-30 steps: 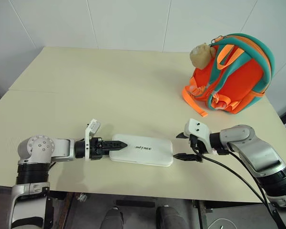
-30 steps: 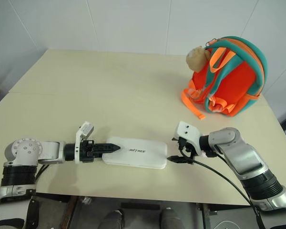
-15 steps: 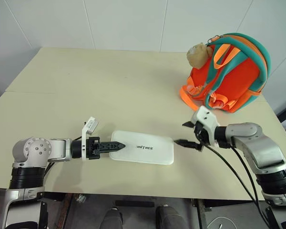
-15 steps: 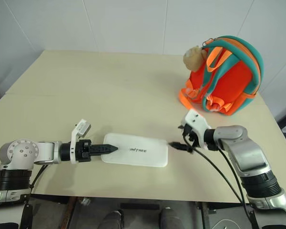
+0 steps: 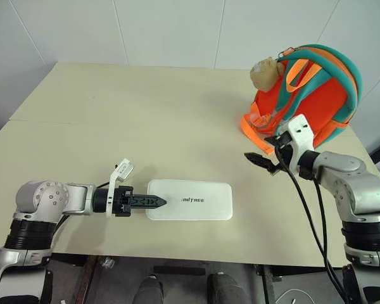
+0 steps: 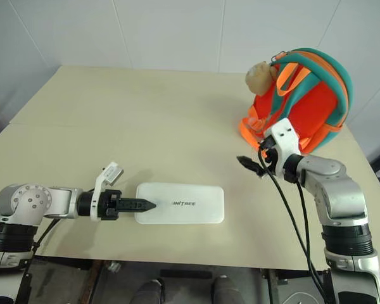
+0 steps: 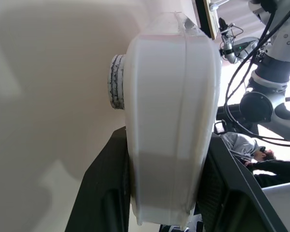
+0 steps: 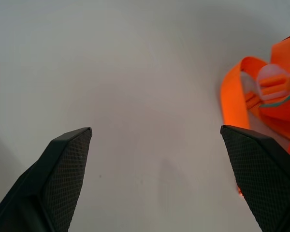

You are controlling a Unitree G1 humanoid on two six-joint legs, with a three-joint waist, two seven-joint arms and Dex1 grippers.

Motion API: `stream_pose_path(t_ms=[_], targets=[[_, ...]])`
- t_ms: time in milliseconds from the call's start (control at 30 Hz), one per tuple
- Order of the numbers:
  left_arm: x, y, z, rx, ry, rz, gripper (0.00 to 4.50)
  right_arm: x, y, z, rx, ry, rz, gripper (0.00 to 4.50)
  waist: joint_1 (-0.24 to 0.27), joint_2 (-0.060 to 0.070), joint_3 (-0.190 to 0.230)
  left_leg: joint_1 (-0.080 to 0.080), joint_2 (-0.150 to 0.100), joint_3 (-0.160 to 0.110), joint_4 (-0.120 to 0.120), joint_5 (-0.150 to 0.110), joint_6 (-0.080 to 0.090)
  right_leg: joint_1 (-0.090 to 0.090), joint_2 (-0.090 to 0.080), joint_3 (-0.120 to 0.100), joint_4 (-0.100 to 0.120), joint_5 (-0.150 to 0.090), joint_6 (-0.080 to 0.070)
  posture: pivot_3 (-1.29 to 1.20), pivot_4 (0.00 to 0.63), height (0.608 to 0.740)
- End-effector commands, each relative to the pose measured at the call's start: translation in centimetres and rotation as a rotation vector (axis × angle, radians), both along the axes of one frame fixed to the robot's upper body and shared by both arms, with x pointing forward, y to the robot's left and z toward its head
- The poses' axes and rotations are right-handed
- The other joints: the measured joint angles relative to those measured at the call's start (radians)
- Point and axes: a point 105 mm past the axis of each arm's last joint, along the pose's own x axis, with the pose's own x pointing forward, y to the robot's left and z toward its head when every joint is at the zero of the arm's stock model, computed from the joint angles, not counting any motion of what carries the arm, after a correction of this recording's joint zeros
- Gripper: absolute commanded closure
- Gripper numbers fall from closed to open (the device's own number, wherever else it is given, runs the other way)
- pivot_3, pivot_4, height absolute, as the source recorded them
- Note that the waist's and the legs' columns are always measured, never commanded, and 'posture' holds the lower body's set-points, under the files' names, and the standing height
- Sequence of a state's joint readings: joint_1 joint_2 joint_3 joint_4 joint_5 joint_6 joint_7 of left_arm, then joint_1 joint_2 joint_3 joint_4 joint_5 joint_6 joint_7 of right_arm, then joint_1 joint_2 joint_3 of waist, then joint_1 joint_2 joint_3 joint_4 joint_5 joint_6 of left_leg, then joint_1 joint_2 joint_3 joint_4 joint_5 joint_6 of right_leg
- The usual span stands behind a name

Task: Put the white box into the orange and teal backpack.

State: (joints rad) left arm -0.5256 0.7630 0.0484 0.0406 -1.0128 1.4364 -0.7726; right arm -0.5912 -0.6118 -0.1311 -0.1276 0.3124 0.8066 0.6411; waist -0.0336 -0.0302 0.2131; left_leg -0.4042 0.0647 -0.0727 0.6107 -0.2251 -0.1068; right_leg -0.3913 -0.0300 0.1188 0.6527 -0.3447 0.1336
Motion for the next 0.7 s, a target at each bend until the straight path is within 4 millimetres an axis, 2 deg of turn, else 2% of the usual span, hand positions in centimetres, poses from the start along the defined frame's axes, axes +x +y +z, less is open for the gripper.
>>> stream_pose_path(t_ms=[33, 233, 333, 433, 600, 700], targets=[[1.1, 1.6, 0.1, 0.112, -0.076, 0.096, 3.13, 0.9, -1.6, 2.6, 0.088, -0.094, -0.12, 0.0, -0.001, 0.0, 0.0, 0.0, 0.0, 0.0, 0.0, 0.0, 0.0, 0.0, 0.0, 0.0, 0.0, 0.0, 0.0, 0.0, 0.15, 0.74], [1.5, 1.3, 4.0, -0.042, -0.211, 0.126, 3.15, 2.1, -3.3, 4.0, 0.176, -0.155, -0.24, 0.0, -0.007, 0.0, 0.0, -0.001, 0.0, 0.0, -0.002, 0.0, 0.0, -0.002, 0.0, 0.0, 0.0, 0.0, 0.0, 0.0, 0.15, 0.74], [1.6, 1.3, 5.2, -0.089, -0.247, 0.146, 3.23, 2.9, -4.5, 4.4, 0.197, -0.174, -0.319, 0.0, -0.01, 0.0, 0.0, -0.001, 0.0, 0.0, -0.003, 0.0, 0.0, -0.003, 0.0, 0.0, 0.0, 0.0, 0.0, 0.0, 0.15, 0.74], [1.7, 1.3, 5.5, -0.096, -0.256, 0.165, 3.23, 3.8, -5.7, 4.7, 0.204, -0.195, -0.381, 0.0, -0.017, 0.0, 0.0, -0.002, 0.0, 0.001, -0.006, 0.0, 0.0, -0.003, 0.0, 0.001, -0.001, 0.0, 0.0, 0.0, 0.15, 0.74], [1.7, 1.1, 5.7, -0.121, -0.261, 0.178, 3.23, 5.0, -5.5, 5.3, 0.236, -0.23, -0.375, 0.0, -0.022, 0.001, 0.001, -0.002, 0.0, 0.001, -0.011, 0.0, -0.001, -0.004, 0.0, 0.001, -0.004, -0.001, 0.0, 0.0, 0.15, 0.74], [1.9, 1.1, 6.1, -0.166, -0.263, 0.191, 3.23, 6.1, -4.2, 5.8, 0.253, -0.248, -0.326, 0.0, -0.027, 0.001, 0.001, -0.002, 0.0, 0.002, -0.013, 0.001, -0.001, -0.004, 0.0, 0.001, -0.006, -0.001, 0.0, 0.0, 0.15, 0.74]])
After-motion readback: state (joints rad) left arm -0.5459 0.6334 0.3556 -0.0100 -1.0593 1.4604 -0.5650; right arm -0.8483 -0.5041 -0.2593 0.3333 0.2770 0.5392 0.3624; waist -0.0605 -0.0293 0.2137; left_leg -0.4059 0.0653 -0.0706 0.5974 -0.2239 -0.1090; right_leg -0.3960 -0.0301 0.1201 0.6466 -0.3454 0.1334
